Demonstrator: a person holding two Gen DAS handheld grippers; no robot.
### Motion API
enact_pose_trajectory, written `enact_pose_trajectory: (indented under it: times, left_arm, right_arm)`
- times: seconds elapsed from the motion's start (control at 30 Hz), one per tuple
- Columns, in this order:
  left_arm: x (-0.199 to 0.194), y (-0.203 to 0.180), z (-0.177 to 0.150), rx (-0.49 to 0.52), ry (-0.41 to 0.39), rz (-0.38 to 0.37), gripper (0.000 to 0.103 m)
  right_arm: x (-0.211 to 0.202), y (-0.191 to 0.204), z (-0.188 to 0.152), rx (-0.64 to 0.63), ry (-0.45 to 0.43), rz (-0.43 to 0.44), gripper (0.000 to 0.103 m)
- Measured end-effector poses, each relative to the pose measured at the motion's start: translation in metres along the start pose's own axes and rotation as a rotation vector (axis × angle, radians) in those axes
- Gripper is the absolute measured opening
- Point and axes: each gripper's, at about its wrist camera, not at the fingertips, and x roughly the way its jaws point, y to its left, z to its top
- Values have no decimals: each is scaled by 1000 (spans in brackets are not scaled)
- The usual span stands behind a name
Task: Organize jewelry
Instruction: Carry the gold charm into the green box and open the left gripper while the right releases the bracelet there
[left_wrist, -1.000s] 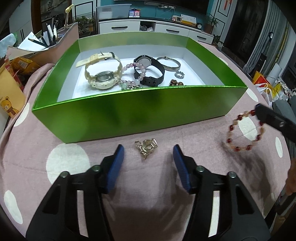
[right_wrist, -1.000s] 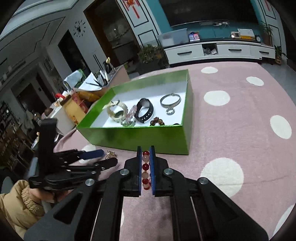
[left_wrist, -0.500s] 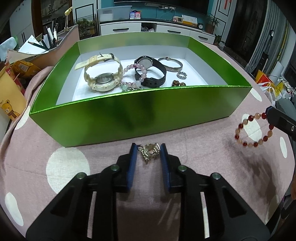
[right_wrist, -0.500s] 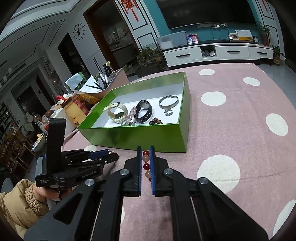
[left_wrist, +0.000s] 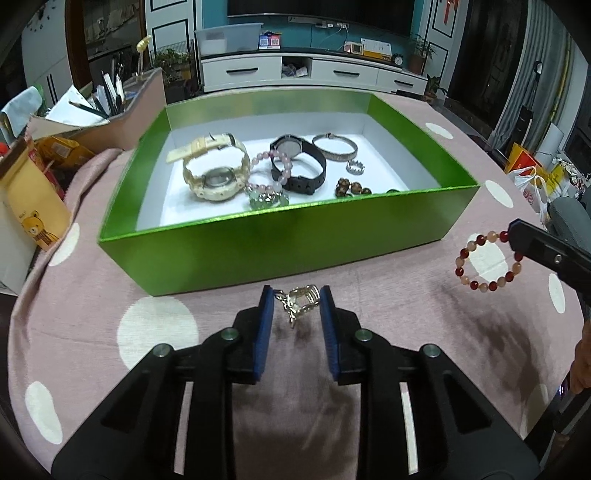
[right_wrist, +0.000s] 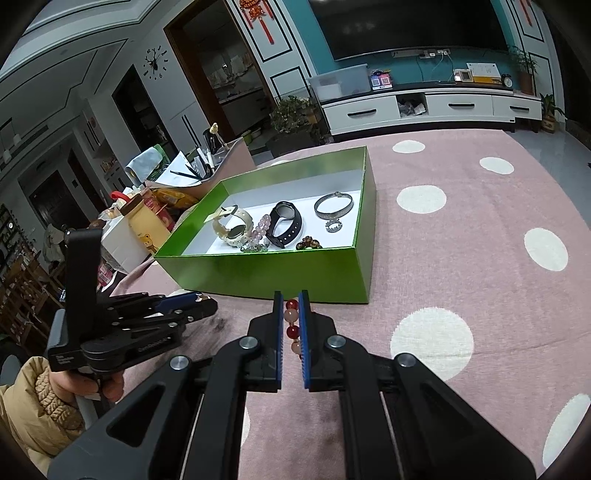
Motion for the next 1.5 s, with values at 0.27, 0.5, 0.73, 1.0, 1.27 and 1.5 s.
enact_pose_trajectory:
  times: [0.27,0.5,0.73,1.0,1.27,1.5]
  left_arm:
    - [-33,3,7,1,-57,6,25]
    - [-53,5,16,5,-104,12,25]
    - [-68,15,31,-5,-143,14,25]
    - [-84,33,60,-33,-190,21,25]
    - [-82,54,85,-86,-195,13,25]
    - [-72,67,103,-110,-186,20,25]
  right_arm:
    - [-6,5,4,-12,-12,-8,8]
    - [-12,11,10,-33,-29,-13,8]
    - [-20,17,27,-57,-67,-25,8]
    - [-22,25,48,-88,-108,-28,8]
    - [-18,26,72,-84,-140,-29,8]
    - [-10,23,89,-83,-154,-38,8]
